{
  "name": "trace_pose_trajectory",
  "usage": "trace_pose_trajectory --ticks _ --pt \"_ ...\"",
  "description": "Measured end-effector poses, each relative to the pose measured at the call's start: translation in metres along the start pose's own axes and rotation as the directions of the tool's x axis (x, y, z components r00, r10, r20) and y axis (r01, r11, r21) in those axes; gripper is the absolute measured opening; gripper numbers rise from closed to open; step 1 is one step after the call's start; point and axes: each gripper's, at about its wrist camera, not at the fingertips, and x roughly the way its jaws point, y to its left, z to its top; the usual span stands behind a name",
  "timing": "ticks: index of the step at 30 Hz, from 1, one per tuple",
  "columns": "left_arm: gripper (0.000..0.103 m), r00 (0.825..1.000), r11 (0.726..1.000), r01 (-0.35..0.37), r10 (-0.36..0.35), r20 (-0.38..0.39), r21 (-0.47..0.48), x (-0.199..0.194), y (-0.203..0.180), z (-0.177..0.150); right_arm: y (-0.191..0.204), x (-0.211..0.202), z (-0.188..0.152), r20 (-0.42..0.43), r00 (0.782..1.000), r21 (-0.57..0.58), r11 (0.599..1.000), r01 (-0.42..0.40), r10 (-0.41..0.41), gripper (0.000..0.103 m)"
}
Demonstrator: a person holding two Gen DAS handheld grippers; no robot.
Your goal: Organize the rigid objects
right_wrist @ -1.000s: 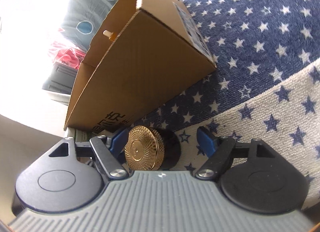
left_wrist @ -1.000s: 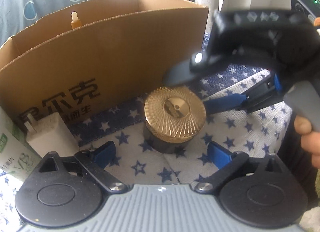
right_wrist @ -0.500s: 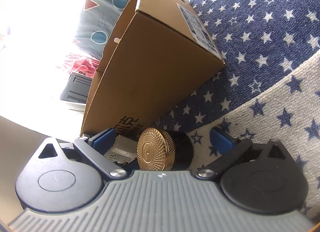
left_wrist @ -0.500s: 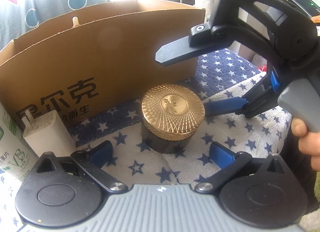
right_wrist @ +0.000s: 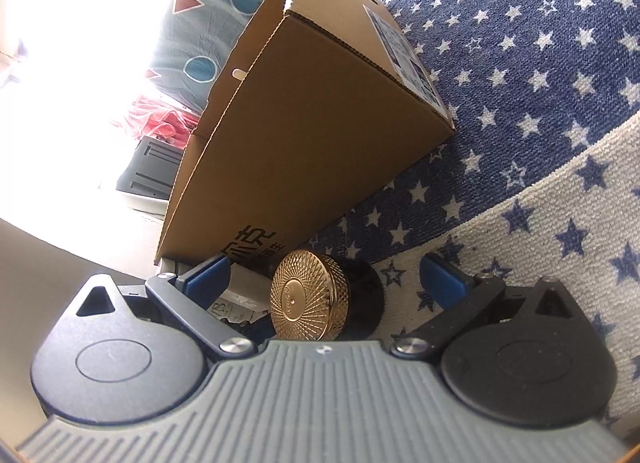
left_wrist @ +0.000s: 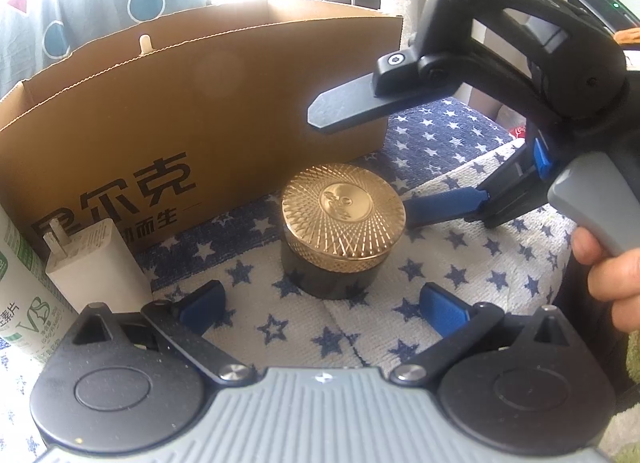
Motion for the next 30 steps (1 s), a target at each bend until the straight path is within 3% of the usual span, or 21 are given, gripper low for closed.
trace_pose_trajectory --ticks 19,30 --pt "0.103 0.999 0.999 0.036 -0.036 -0.015 0.006 -0.0034 0.0052 0.0035 -0.0005 -0.0010 -0.0017 0.010 1.000 -0.019 1.000 0.005 -0.004 0.102" --pt "0.103 0.999 0.999 0.020 -0.018 -0.037 0.032 -0.0021 -0.0002 0.0055 -0.0003 -0.0006 -0.0012 0.009 1.000 -0.024 1.000 0.008 -0.008 0.102"
